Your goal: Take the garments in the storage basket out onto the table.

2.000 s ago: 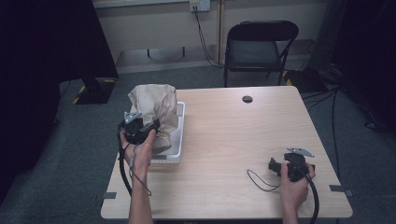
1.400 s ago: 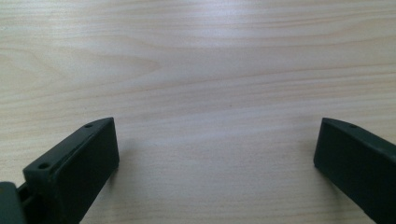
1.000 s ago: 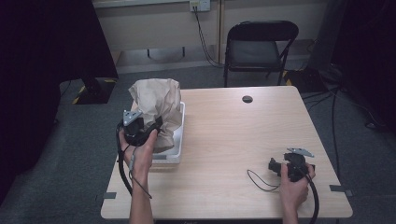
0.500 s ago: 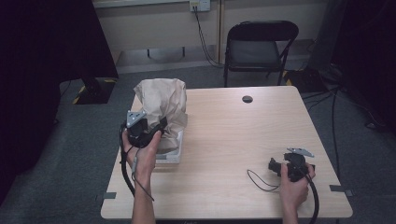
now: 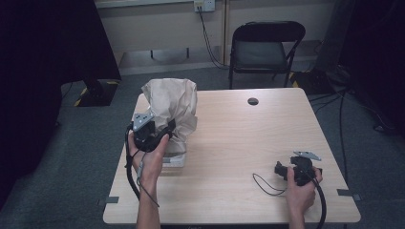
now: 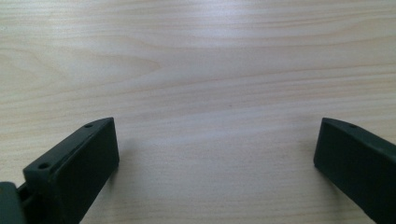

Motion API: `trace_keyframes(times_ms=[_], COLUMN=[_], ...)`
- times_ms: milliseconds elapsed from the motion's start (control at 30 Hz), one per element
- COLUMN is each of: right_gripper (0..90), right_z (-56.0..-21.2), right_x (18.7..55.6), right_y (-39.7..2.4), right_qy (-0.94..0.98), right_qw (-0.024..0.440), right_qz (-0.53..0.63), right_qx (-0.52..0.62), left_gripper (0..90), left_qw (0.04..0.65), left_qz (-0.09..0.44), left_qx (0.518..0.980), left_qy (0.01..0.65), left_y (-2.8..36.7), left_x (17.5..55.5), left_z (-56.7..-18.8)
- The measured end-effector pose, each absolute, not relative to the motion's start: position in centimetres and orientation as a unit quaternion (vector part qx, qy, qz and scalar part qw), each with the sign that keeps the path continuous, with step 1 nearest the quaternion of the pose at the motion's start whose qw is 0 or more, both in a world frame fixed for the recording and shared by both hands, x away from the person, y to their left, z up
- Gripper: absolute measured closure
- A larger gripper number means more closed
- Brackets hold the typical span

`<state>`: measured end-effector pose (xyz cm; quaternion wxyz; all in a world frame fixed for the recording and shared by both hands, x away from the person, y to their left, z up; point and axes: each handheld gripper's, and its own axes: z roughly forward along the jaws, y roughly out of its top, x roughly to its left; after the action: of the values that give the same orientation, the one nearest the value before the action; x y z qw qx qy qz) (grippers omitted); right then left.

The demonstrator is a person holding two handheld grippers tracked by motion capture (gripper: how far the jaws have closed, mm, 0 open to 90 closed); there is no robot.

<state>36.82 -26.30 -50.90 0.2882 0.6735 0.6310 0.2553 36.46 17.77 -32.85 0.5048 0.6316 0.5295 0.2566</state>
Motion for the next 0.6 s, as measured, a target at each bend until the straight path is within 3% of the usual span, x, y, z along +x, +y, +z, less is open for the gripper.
trace_keyframes(times_ms=[600], right_gripper=[0.0], right_z=[-50.9], right_x=[36.8], right_y=[-26.3], right_qy=[0.631], right_qw=[0.288], right_qz=[0.255], right_qx=[0.674], left_gripper=[72.6], left_qw=[0.509], left_qz=[0.245], left_qx=[0.646], left_qy=[0.514], left_y=[15.6], left_x=[36.0], left_z=[-32.8])
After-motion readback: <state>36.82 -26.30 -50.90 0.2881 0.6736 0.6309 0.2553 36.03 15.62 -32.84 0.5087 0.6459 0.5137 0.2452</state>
